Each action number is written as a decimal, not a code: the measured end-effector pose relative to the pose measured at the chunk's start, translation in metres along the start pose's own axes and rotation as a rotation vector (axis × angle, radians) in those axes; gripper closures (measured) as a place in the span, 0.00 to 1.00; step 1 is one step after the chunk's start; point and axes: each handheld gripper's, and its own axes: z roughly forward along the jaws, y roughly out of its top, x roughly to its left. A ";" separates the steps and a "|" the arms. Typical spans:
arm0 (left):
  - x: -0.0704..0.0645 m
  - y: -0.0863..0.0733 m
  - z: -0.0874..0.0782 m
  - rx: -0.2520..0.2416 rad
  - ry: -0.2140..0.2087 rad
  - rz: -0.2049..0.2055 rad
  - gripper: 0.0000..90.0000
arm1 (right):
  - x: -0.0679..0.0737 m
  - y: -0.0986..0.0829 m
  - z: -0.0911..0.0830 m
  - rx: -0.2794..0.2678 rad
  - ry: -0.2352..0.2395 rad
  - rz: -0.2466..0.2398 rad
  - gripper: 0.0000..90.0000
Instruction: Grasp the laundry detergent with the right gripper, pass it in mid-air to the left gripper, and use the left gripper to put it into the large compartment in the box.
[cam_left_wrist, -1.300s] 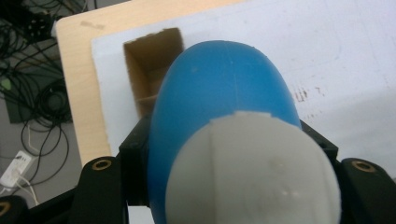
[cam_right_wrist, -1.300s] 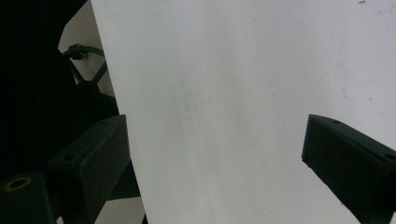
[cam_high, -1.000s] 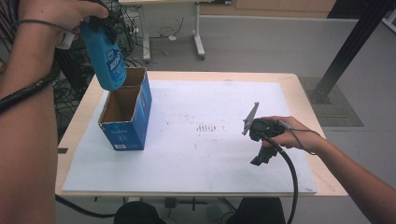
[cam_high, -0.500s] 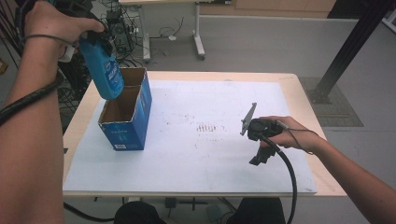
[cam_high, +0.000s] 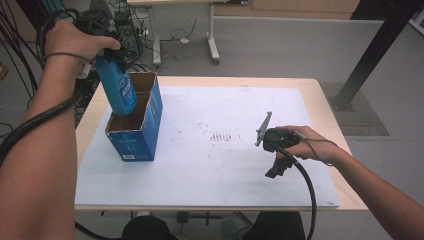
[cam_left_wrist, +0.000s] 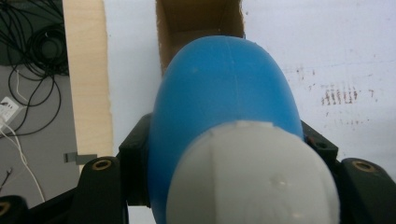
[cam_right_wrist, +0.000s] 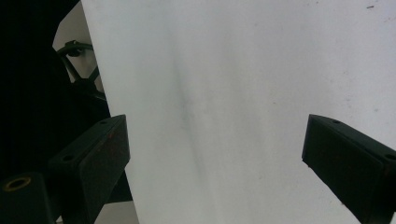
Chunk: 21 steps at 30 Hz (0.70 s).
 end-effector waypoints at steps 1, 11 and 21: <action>0.000 0.000 0.002 0.001 -0.003 0.000 0.42 | 0.000 0.000 0.000 -0.002 0.000 -0.003 0.08; -0.001 -0.002 0.024 0.034 -0.011 -0.003 0.42 | 0.001 -0.001 0.002 0.000 0.008 0.003 0.08; -0.001 -0.006 0.046 0.067 -0.006 -0.007 0.42 | 0.002 -0.003 0.004 0.000 0.010 0.000 0.08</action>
